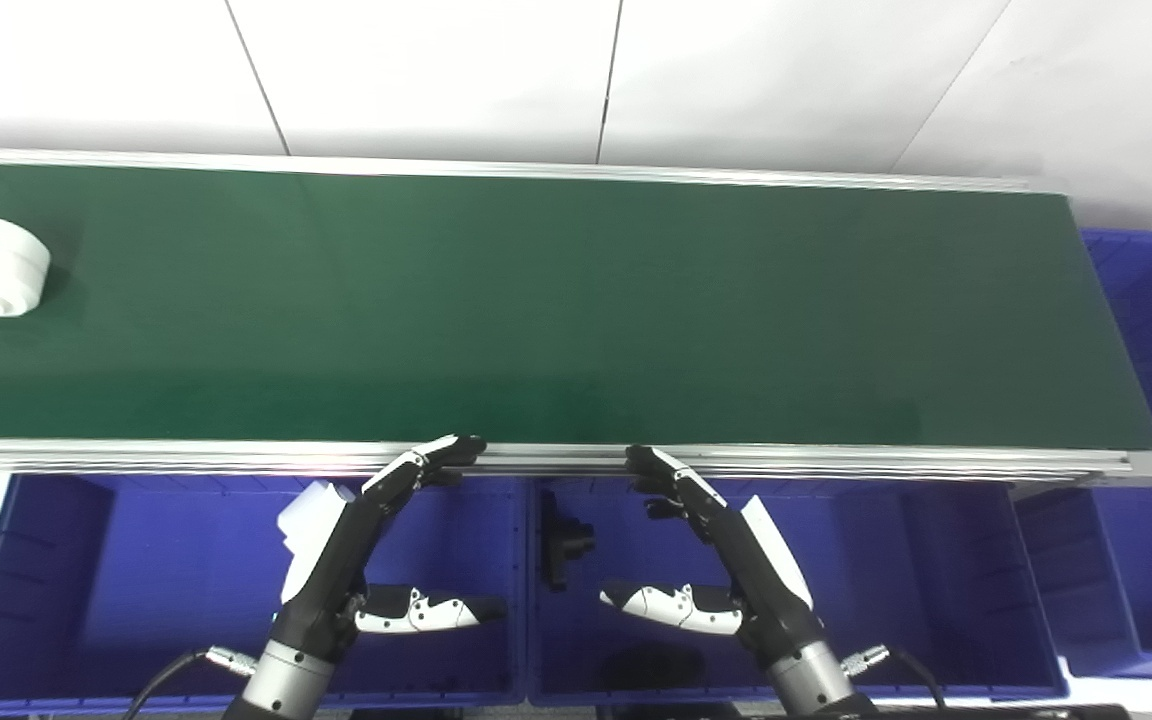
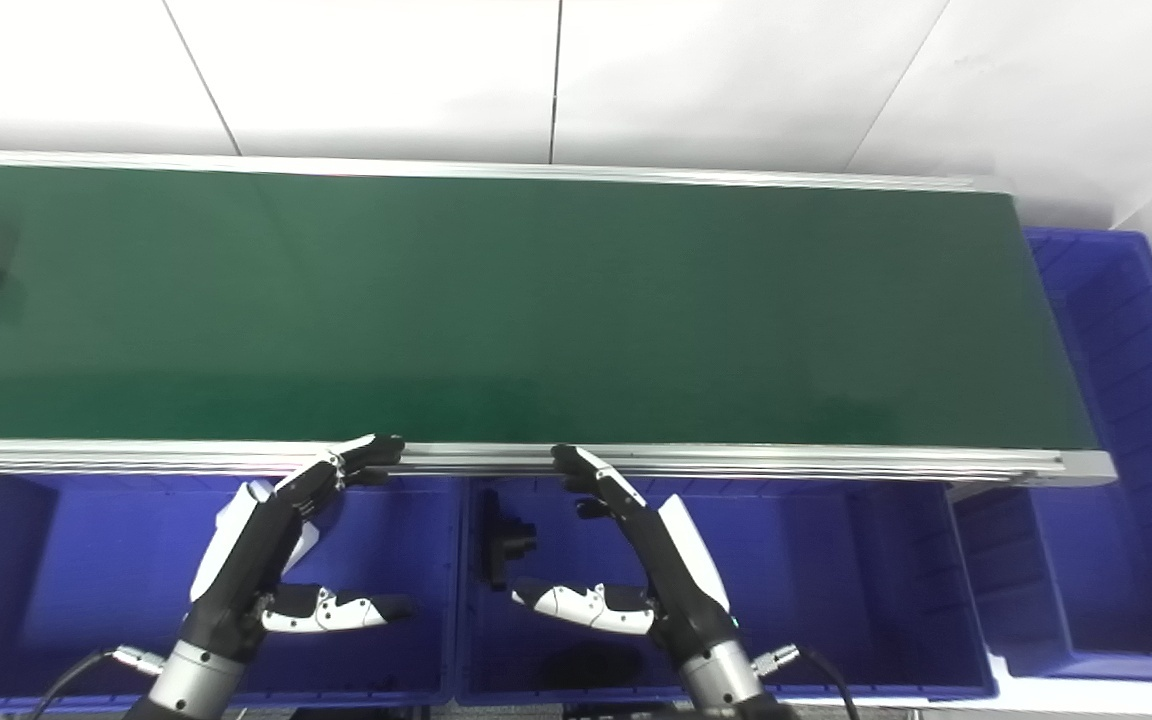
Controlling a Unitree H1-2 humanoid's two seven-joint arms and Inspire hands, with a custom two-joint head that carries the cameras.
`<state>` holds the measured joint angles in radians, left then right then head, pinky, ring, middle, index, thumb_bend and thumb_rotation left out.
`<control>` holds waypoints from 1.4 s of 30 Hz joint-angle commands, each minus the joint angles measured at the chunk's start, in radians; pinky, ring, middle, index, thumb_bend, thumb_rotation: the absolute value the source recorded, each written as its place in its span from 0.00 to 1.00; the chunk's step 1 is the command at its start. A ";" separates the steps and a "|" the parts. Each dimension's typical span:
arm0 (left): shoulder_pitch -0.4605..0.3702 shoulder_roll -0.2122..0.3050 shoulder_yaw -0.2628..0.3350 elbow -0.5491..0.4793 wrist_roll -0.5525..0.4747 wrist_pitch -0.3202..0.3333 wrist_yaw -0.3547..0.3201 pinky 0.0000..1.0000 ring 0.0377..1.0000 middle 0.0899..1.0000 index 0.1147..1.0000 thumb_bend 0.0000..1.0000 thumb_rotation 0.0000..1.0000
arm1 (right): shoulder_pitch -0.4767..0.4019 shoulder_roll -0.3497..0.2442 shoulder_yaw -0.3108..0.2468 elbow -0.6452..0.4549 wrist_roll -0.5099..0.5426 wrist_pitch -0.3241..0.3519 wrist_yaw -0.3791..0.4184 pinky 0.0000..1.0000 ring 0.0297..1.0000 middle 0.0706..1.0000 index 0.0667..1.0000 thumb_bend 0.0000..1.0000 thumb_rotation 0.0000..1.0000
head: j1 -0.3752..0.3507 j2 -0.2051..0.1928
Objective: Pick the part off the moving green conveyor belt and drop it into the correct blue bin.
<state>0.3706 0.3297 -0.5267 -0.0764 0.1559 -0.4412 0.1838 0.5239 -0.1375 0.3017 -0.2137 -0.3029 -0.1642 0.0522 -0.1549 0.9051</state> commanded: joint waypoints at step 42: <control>-0.059 0.027 -0.157 0.050 0.009 -0.029 0.226 0.60 0.69 0.74 0.65 0.84 0.26 | -0.041 -0.017 -0.029 0.237 0.023 -0.281 -0.042 0.66 0.76 0.81 0.83 0.74 0.33 | 0.310 -0.382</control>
<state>0.3119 0.3479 -0.6919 0.0146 0.1776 -0.4409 0.4087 0.4867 -0.1573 0.2751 0.0295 -0.2817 -0.3887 0.0231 0.1534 0.5231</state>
